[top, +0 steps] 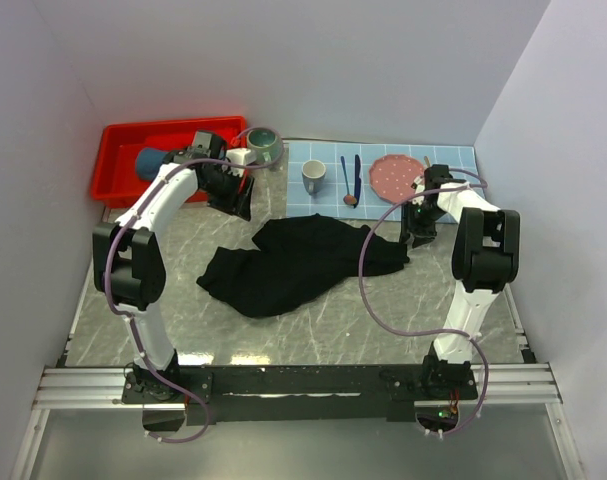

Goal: Roll the t-shirts
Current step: Flatten out the T-shirt at the center of the board.

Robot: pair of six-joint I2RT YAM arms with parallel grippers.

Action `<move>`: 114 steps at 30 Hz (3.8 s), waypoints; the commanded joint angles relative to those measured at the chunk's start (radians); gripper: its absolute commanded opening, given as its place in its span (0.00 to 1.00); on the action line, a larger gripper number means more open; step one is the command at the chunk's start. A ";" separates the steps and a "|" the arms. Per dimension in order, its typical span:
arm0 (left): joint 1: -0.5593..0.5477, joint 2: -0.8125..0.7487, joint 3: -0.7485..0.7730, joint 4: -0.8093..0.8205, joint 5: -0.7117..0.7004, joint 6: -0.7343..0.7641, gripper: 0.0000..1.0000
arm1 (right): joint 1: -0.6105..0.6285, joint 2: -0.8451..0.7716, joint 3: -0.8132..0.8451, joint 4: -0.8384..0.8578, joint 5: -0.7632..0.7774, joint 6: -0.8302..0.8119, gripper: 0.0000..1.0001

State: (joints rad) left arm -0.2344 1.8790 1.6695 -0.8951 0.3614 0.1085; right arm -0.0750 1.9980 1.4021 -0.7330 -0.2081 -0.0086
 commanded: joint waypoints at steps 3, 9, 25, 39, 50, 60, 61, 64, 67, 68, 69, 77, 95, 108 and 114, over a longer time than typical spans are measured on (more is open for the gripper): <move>0.007 0.009 0.033 0.030 0.019 -0.015 0.64 | 0.043 0.028 -0.043 -0.016 0.113 -0.002 0.50; 0.017 0.006 0.035 0.035 0.014 -0.015 0.64 | 0.095 0.053 -0.026 -0.045 0.230 0.030 0.38; 0.121 -0.035 0.018 0.054 0.039 -0.020 0.64 | 0.116 0.065 -0.012 -0.078 0.162 -0.100 0.27; 0.162 -0.173 -0.138 0.070 0.045 0.014 0.64 | 0.090 -0.147 0.041 -0.023 0.081 -0.132 0.00; 0.161 -0.167 -0.281 0.131 0.024 -0.004 0.70 | 0.095 -0.668 -0.077 0.064 0.004 -0.226 0.00; 0.159 -0.032 -0.338 0.189 -0.039 -0.017 0.67 | 0.093 -0.805 -0.150 0.095 0.041 -0.108 0.00; 0.159 -0.018 -0.341 0.202 -0.047 -0.020 0.66 | 0.093 -0.800 -0.149 0.101 0.045 -0.099 0.00; 0.158 0.003 -0.360 0.257 -0.053 -0.036 0.63 | 0.093 -0.785 -0.138 0.104 0.039 -0.090 0.00; 0.158 0.046 -0.337 0.252 -0.064 -0.050 0.58 | 0.095 -0.766 -0.114 0.092 0.032 -0.091 0.00; 0.158 0.051 -0.335 0.255 -0.068 -0.052 0.56 | 0.093 -0.760 -0.111 0.089 0.030 -0.093 0.00; 0.156 0.054 -0.347 0.258 -0.065 -0.049 0.55 | 0.095 -0.751 -0.107 0.087 0.032 -0.094 0.00; 0.089 0.089 -0.361 0.294 -0.090 -0.041 0.49 | 0.093 -0.719 -0.103 0.109 0.030 -0.087 0.00; 0.328 -0.302 -0.084 0.231 0.022 0.036 0.01 | -0.040 -0.683 0.089 0.210 0.039 -0.096 0.00; 0.371 -0.644 0.139 0.354 -0.116 -0.032 0.01 | -0.040 -0.731 0.425 0.403 0.055 -0.113 0.00; 0.376 -0.727 0.239 0.442 -0.243 -0.009 0.01 | -0.043 -0.827 0.462 0.544 0.148 -0.134 0.00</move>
State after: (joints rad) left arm 0.1295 1.2152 1.8343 -0.5629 0.2550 0.0879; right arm -0.1085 1.2789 1.8252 -0.3737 -0.1581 -0.1169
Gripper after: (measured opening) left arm 0.014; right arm 0.010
